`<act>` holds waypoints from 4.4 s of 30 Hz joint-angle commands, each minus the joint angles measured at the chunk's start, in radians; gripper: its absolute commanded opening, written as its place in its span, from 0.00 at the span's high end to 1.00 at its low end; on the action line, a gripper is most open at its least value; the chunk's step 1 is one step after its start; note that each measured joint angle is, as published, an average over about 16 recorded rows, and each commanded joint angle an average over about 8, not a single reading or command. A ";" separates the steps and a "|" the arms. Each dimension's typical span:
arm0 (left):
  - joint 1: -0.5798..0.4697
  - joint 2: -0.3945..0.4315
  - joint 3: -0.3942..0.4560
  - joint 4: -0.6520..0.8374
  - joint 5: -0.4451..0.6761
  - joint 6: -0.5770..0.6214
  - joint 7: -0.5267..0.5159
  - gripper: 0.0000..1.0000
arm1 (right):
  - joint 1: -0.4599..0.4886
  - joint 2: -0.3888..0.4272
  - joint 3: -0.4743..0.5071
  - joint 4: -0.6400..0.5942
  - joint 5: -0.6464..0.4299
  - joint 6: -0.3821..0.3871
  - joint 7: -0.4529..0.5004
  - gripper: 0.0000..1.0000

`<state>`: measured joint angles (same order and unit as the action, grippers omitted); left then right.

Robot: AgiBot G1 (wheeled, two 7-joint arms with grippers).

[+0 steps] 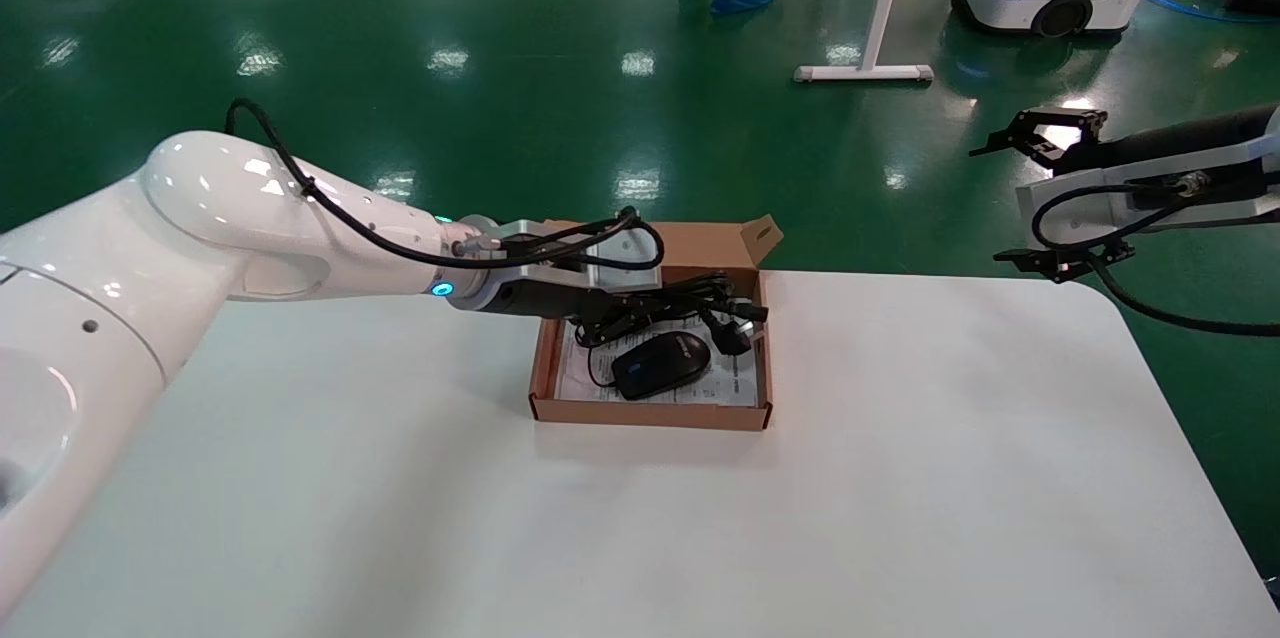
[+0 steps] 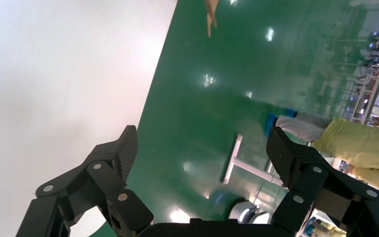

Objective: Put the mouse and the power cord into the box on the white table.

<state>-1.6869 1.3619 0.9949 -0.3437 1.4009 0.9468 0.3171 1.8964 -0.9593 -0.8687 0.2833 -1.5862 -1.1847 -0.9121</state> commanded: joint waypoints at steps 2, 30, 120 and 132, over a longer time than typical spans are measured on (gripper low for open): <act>0.005 -0.001 0.010 -0.011 -0.004 -0.006 -0.008 0.00 | -0.004 0.011 0.010 0.006 0.016 -0.006 0.008 0.00; 0.276 -0.335 -0.312 -0.426 -0.302 0.241 -0.230 0.00 | -0.372 0.164 0.271 0.453 0.395 -0.144 0.499 0.00; 0.612 -0.750 -0.715 -0.940 -0.670 0.548 -0.504 0.00 | -0.823 0.348 0.589 1.001 0.857 -0.310 1.100 0.00; 0.612 -0.750 -0.714 -0.939 -0.669 0.548 -0.504 0.00 | -0.822 0.348 0.589 1.001 0.856 -0.310 1.100 0.00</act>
<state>-1.0751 0.6122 0.2807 -1.2825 0.7316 1.4943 -0.1867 1.0741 -0.6111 -0.2795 1.2840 -0.7304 -1.4952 0.1879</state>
